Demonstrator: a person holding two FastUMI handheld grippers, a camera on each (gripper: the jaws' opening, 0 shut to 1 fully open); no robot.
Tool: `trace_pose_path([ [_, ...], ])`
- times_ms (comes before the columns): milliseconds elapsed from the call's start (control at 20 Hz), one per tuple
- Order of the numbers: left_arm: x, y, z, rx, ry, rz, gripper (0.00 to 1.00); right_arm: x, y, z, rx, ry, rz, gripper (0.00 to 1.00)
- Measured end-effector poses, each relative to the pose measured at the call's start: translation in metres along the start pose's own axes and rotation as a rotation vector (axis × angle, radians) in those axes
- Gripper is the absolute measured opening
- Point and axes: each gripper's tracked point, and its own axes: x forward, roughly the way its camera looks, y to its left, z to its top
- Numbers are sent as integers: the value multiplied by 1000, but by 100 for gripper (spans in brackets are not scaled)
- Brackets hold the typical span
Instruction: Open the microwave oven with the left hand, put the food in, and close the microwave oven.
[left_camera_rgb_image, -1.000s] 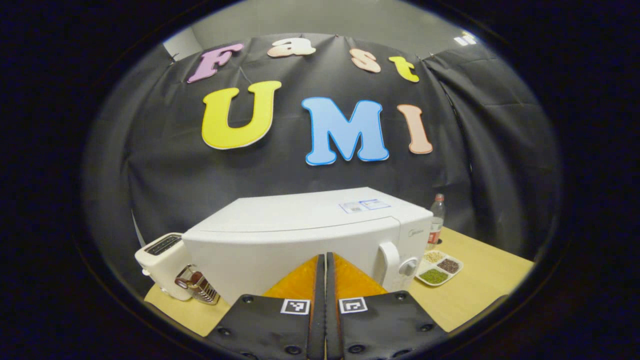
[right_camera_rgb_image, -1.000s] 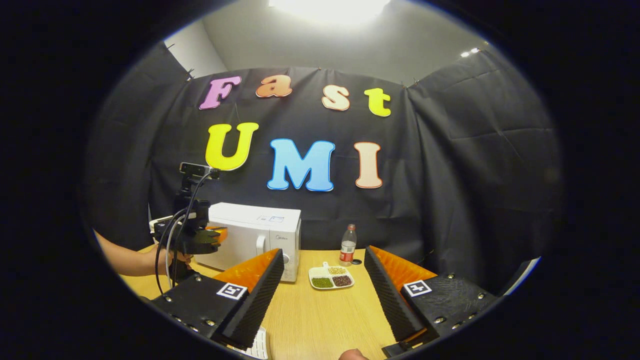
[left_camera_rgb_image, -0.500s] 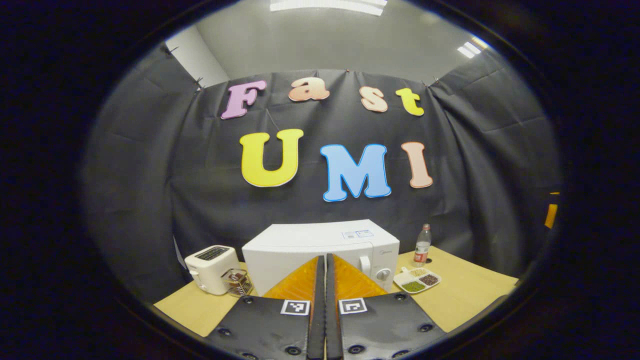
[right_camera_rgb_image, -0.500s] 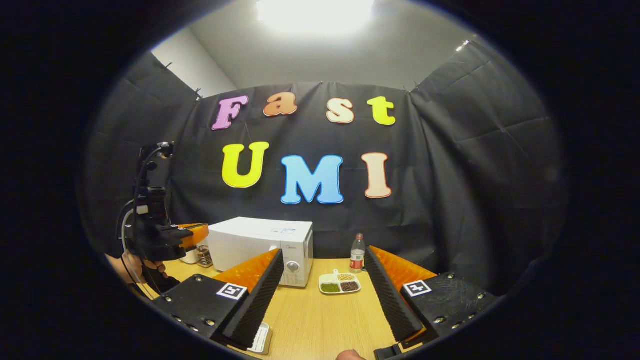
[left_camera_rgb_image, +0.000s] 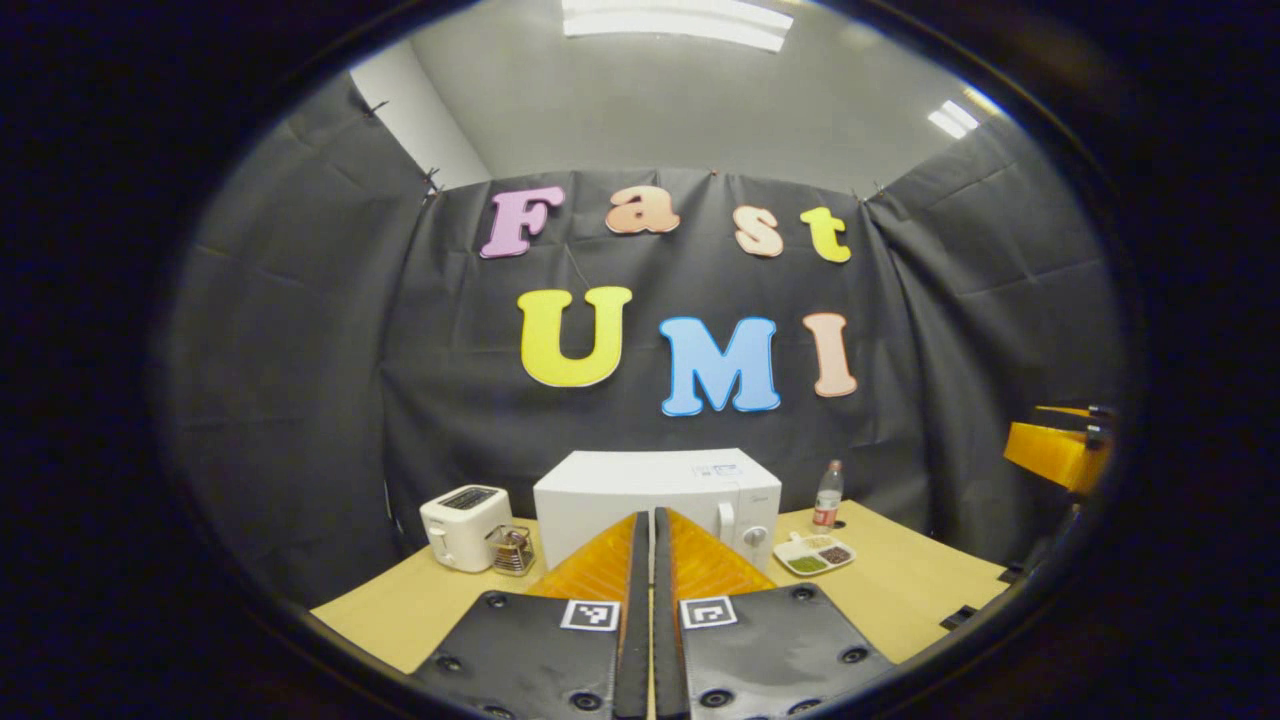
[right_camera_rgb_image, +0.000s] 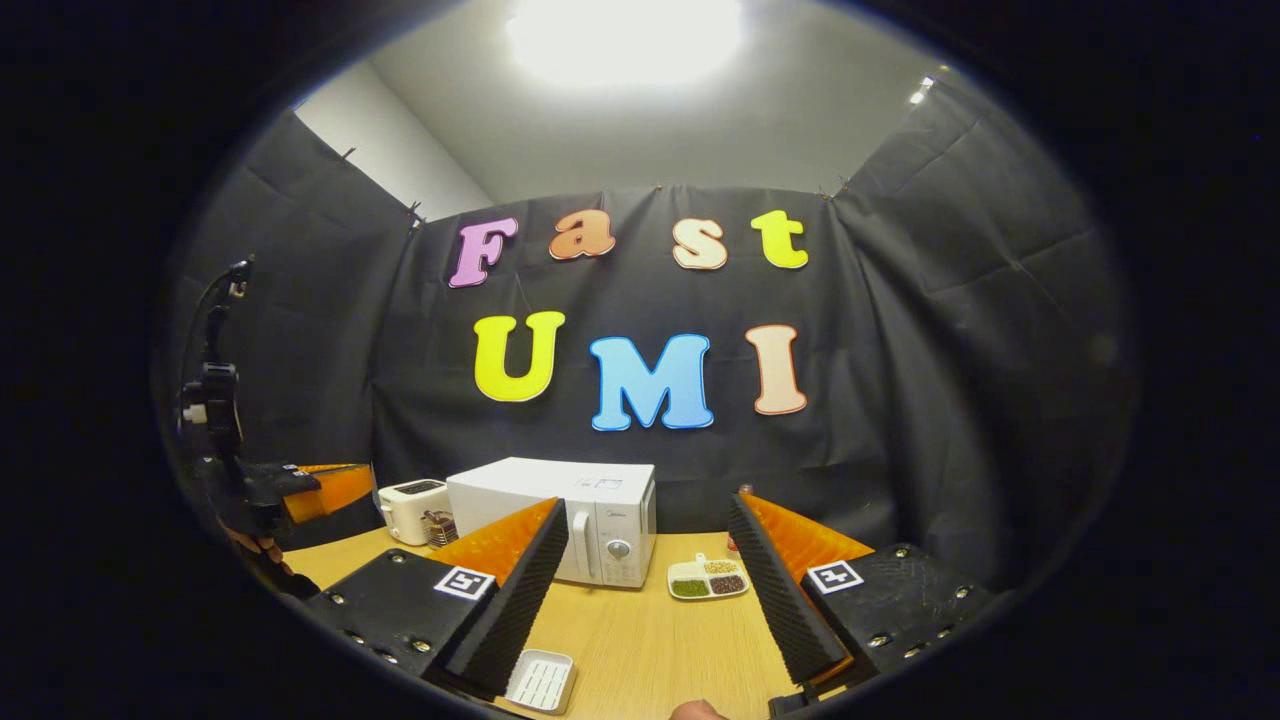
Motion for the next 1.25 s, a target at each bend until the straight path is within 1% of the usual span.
trace_pose_path([
  [50, -9, 7, 4, 9, -5, 10, 11, -2, 7, -1, 0, 2, 8, 98],
  [100, -21, 12, 2, 9, -10, 19, 24, -4, 13, 1, -2, 0, 12, 98],
  [200, -38, 23, 5, 5, -25, 38, 42, -8, 20, 0, 13, 7, 2, 98],
  [250, -46, 28, 4, 8, -27, 49, 43, -9, 29, -2, 26, 12, 10, 98],
  [300, -51, 34, 1, 8, -23, 59, 41, -11, 35, -3, 29, 14, 13, 98],
  [350, -57, 39, 1, 2, -17, 59, 41, -12, 39, -4, 26, 15, 11, 98],
  [400, -60, 39, -1, -4, -17, 59, 53, -15, 44, -4, 24, 14, 12, 98],
  [550, -69, 53, 5, 10, -40, 84, 76, -17, 60, -4, 16, 4, 32, 98],
  [600, -71, 56, 4, 15, -44, 88, 80, -17, 62, -3, 9, 0, 32, 98],
  [650, -76, 55, 4, 17, -44, 87, 87, -18, 62, -2, 2, -6, 27, 98],
  [700, -77, 56, 5, 17, -47, 87, 99, -19, 63, 0, 1, -17, 24, 98],
  [900, -78, 59, 21, 26, -81, 81, 100, -19, 64, 6, 18, -46, 15, 98],
  [1000, -75, 62, 27, 21, -94, 87, 100, -18, 59, 8, 21, -51, -10, 98],
  [1050, -74, 61, 27, 15, -96, 86, 100, -17, 57, 11, 22, -56, -22, 98],
  [1250, -72, 62, 29, 1, -102, 79, 100, -14, 64, 16, 21, -69, -26, 98],
])
